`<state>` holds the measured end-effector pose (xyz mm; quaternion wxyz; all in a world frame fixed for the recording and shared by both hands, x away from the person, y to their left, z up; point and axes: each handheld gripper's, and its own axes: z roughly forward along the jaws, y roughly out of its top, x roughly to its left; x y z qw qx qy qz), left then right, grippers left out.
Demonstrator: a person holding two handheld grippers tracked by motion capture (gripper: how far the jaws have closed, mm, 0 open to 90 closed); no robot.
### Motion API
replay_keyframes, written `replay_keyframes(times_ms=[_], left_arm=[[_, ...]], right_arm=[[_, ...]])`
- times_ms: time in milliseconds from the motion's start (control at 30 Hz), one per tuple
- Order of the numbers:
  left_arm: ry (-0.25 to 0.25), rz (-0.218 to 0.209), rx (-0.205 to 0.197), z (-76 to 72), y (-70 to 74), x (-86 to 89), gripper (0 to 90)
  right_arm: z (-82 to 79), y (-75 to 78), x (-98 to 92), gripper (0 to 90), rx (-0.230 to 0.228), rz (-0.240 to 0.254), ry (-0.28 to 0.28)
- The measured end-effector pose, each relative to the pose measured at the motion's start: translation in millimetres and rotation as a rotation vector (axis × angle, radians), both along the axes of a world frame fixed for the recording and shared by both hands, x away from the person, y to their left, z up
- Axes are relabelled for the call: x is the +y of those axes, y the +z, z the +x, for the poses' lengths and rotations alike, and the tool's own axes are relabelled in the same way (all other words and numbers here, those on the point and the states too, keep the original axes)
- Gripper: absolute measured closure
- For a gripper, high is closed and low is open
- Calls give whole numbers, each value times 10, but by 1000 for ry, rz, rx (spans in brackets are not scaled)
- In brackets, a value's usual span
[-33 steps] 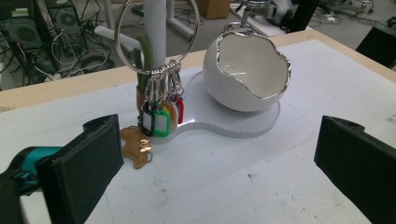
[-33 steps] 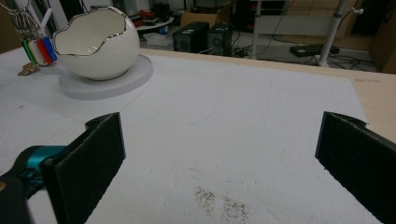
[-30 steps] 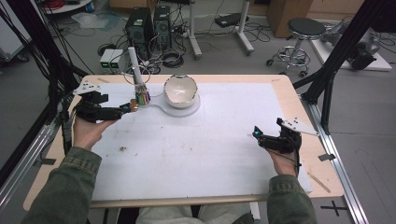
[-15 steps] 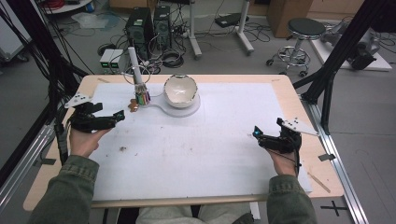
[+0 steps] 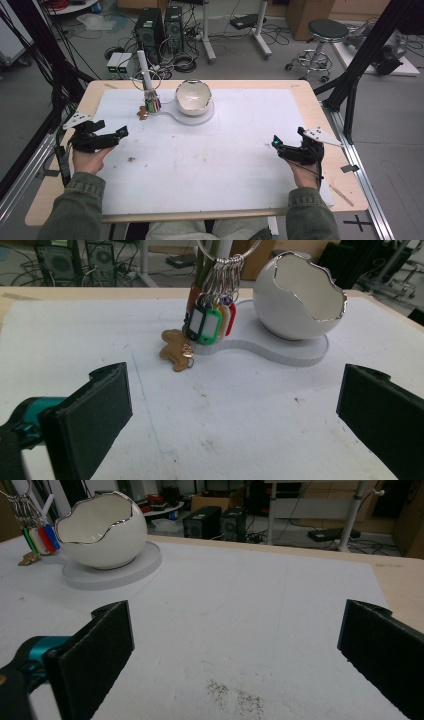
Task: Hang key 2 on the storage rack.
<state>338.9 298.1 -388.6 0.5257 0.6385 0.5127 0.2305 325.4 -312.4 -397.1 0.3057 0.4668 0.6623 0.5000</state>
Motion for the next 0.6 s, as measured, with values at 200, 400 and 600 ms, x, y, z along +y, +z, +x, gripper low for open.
replay_keyframes(times_ms=[200, 400, 600], left_arm=[[65, -44, -9, -91, -135, 150, 16], [111, -60, -24, -181, -182, 202, 16], [122, -53, -45, -226, -179, 213, 16]], right_arm=[[-10, -4, -5, 6, 3, 10, -5], [-24, -11, -13, 6, 4, 7, -6], [-32, -20, -35, 6, 7, 14, -11]])
